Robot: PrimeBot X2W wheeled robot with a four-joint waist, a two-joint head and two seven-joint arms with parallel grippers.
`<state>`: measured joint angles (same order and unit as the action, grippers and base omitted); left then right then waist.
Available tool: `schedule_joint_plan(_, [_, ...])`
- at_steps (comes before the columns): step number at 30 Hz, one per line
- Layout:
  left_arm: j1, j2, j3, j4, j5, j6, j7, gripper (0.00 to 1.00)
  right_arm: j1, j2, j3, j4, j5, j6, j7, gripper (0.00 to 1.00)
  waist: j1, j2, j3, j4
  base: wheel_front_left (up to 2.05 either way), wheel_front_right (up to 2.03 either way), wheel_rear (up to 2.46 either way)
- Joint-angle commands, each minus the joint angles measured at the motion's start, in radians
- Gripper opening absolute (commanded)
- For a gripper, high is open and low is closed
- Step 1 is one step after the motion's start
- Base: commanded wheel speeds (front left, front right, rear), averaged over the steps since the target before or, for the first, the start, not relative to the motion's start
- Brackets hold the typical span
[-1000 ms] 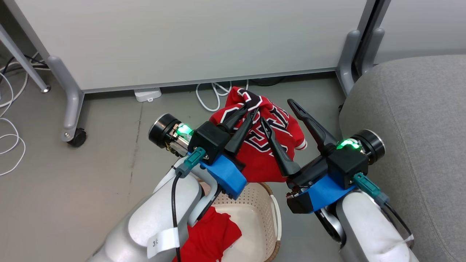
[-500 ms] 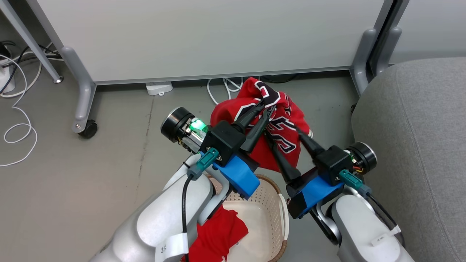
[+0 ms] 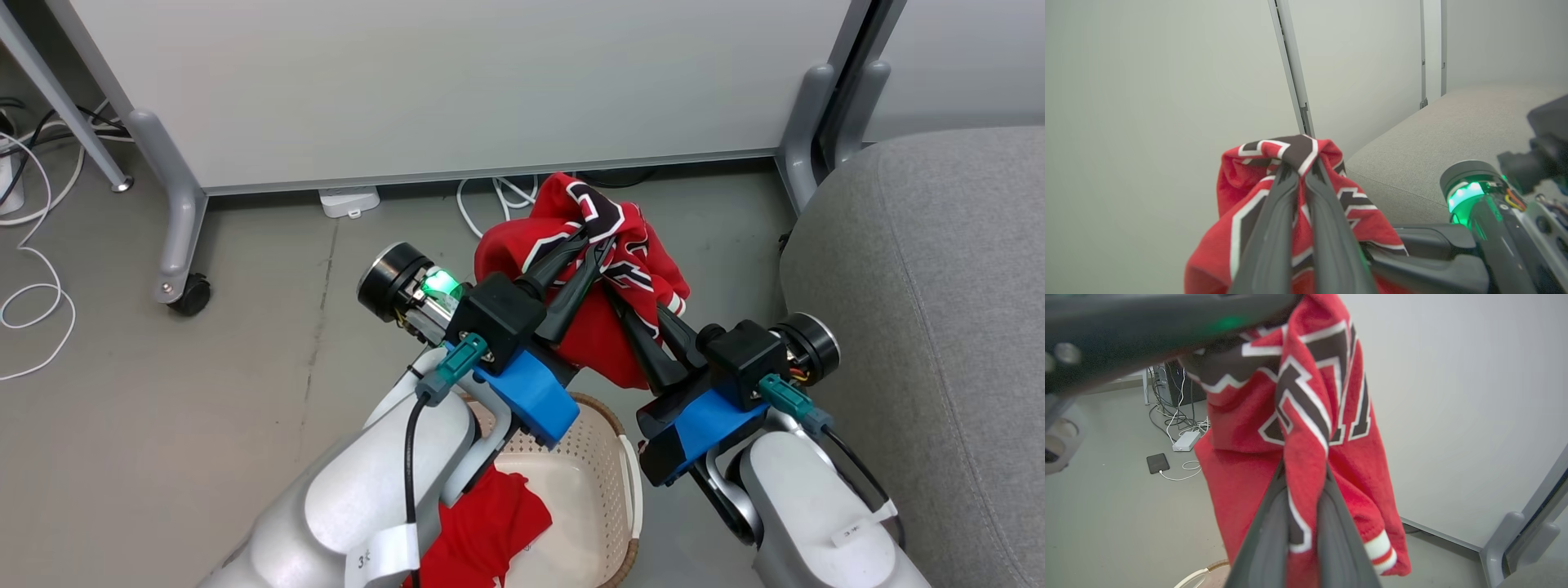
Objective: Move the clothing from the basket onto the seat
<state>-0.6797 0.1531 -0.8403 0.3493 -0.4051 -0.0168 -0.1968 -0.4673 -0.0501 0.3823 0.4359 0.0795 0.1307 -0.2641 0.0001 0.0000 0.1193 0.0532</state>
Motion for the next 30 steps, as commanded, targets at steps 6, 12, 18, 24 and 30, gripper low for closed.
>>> schedule_joint_plan(6, [0.000,0.005,-0.001,0.010,-0.009,0.010,-0.008,0.87,0.007,0.000,0.004,-0.016,0.011,0.000,-0.001,0.00,-0.0001,0.0000,-0.005,-0.007,0.00,0.00,0.00])
schedule_joint_plan(12, [-0.005,0.004,-0.005,0.018,-0.004,0.025,-0.007,1.00,0.007,0.000,0.002,-0.024,0.019,0.000,-0.001,0.00,-0.0001,0.0000,-0.003,-0.008,0.00,0.00,0.00])
schedule_joint_plan(18, [-0.006,0.007,-0.007,0.024,-0.008,0.029,-0.012,1.00,0.009,-0.001,-0.012,-0.035,0.023,0.000,-0.001,0.00,-0.0001,0.0000,-0.001,-0.010,0.00,0.00,0.00])
schedule_joint_plan(24, [-0.005,0.017,-0.006,0.026,-0.005,0.038,-0.018,1.00,0.010,-0.001,-0.044,-0.060,0.032,0.000,-0.001,0.00,-0.0001,0.0000,0.013,-0.027,0.00,0.00,0.00])
schedule_joint_plan(30, [-0.008,0.023,-0.009,0.014,-0.005,0.040,-0.022,1.00,0.017,-0.001,-0.091,-0.087,0.019,0.000,-0.001,0.00,-0.0001,0.0000,0.043,-0.077,0.00,0.00,0.00])
